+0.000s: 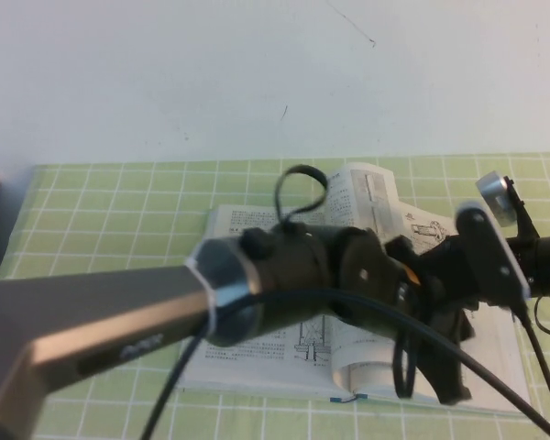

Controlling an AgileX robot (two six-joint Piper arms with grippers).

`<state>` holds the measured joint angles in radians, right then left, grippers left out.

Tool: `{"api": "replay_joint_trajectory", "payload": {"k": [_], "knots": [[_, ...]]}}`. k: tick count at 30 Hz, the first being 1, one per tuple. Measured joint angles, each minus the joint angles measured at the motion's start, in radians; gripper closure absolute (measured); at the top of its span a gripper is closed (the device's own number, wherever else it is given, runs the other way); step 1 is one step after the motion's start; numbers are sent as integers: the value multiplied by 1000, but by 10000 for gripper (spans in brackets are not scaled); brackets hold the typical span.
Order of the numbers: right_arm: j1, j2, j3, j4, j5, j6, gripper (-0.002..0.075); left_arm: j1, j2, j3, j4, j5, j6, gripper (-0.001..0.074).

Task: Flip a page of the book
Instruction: Open the closed book

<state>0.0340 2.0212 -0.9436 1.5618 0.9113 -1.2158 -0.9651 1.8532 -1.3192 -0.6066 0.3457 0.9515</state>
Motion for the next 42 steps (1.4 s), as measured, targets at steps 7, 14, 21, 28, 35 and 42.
{"api": "replay_joint_trajectory", "payload": {"k": [7, 14, 21, 28, 35, 42], "knots": [[0, 0, 0, 1, 0, -23, 391, -53, 58, -68, 174, 5, -139, 738], [0, 0, 0, 1, 0, -43, 391, -95, 60, -147, 813, 142, -810, 738], [0, 0, 0, 1, -9, -45, 391, -168, 63, -192, 1007, 209, -1006, 738], [0, 0, 0, 1, -11, -47, 391, -177, 109, -192, 832, 202, -857, 738], [0, 0, 0, 1, -11, -49, 391, -177, 187, -192, 828, 200, -835, 738], [0, 0, 0, 1, -11, -50, 391, -148, 213, -193, 830, 185, -835, 738]]}}
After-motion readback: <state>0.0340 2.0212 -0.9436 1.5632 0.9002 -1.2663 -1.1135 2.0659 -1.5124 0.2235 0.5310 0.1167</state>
